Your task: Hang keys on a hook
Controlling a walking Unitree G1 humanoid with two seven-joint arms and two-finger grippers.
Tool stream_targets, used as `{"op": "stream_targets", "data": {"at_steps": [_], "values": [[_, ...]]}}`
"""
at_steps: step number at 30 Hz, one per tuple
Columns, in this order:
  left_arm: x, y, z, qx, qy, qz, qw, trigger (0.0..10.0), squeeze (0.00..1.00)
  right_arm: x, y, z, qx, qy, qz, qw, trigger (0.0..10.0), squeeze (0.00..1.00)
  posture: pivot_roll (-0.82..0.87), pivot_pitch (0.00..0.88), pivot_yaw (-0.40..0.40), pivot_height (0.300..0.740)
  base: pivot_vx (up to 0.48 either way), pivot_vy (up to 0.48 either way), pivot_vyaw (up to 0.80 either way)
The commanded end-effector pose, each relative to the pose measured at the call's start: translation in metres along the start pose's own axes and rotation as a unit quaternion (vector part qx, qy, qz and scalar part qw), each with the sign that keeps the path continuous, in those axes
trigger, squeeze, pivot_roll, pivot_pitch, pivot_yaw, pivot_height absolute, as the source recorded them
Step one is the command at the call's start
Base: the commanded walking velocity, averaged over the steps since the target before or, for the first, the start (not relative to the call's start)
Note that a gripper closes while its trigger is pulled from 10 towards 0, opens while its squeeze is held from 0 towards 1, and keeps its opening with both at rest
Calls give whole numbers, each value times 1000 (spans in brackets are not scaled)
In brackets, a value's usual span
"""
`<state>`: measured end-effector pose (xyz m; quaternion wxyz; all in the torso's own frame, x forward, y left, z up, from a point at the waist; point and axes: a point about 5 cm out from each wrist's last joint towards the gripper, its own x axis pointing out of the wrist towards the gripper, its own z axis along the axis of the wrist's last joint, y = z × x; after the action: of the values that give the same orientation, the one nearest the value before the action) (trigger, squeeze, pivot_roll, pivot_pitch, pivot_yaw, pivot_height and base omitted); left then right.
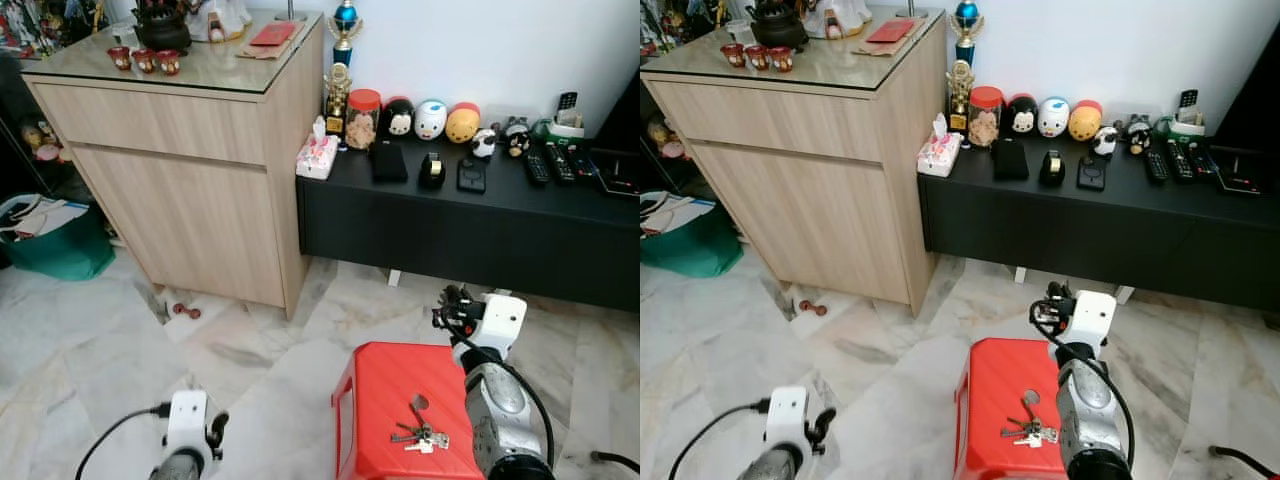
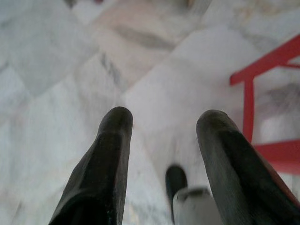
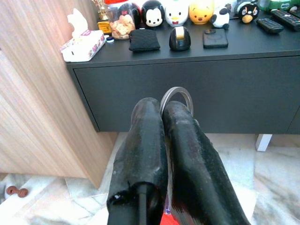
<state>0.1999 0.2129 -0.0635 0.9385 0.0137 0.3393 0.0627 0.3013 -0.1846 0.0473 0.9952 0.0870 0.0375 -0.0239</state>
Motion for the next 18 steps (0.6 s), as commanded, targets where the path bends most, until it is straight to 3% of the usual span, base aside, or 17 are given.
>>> {"op": "stream_targets", "data": {"at_steps": [1, 8, 10, 12, 18], "values": [[-3, 6, -10, 4, 25, 10, 1000, 10000, 0, -1, -2, -1, -1, 0, -4, 1000, 10000, 0, 51, 0, -37, 740, 0, 0, 0], [-7, 9, -21, 2, 44, 23, 999, 10000, 0, 3, -2, 4, -7, -6, 0, 1000, 10000, 0, 50, 0, -42, 740, 0, 0, 0], [-9, 22, -22, -57, 45, 69, 995, 10000, 0, 3, -2, 5, -11, -9, 3, 1000, 10000, 0, 49, 0, -43, 740, 0, 0, 0], [-10, 24, -23, -72, 45, 78, 993, 10000, 0, 3, -2, 5, -12, -9, 4, 1000, 10000, 0, 51, 0, -45, 740, 0, 0, 0], [-10, 18, -25, -51, 52, 57, 996, 10000, 0, 5, -2, 6, -25, -7, 8, 1000, 10000, 0, 57, 0, -54, 740, 0, 0, 0]]}}
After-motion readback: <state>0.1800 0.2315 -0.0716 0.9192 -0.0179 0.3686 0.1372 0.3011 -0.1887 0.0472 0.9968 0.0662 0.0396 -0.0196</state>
